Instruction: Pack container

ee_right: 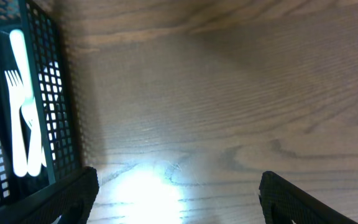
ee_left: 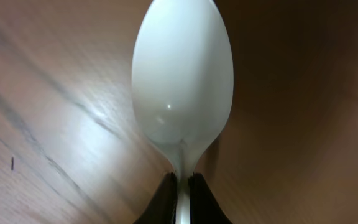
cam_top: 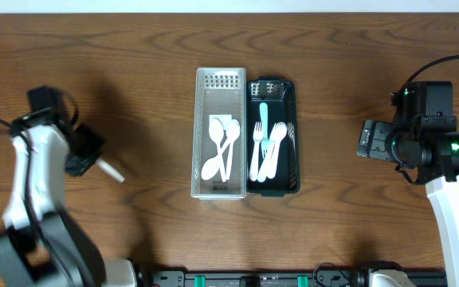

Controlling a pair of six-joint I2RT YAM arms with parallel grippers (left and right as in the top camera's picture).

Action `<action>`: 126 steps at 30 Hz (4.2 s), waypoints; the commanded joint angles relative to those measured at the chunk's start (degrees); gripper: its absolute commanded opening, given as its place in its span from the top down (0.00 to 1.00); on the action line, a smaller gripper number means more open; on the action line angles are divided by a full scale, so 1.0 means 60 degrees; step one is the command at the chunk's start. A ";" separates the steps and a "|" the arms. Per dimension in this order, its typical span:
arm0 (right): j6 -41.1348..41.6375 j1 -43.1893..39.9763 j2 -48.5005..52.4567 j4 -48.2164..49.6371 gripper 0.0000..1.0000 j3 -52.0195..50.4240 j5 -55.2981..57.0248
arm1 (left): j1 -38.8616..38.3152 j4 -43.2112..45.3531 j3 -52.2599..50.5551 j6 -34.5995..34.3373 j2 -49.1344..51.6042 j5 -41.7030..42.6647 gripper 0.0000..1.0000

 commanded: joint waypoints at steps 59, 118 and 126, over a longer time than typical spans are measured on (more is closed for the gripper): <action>-0.0670 0.1137 0.3126 0.9970 0.01 -0.0022 -0.0743 | -0.3490 0.6459 0.0973 0.5169 -0.0794 -0.2798 0.02; -0.1515 0.0386 -0.8750 0.5544 0.01 -0.7919 0.0219 | -0.3701 0.2524 -0.6666 0.5297 -1.4251 -0.1319 0.02; -0.1515 0.0386 -0.8750 0.5544 0.01 -0.7919 0.0219 | -0.3701 0.0590 -0.6666 0.5297 -1.4251 -0.1319 0.02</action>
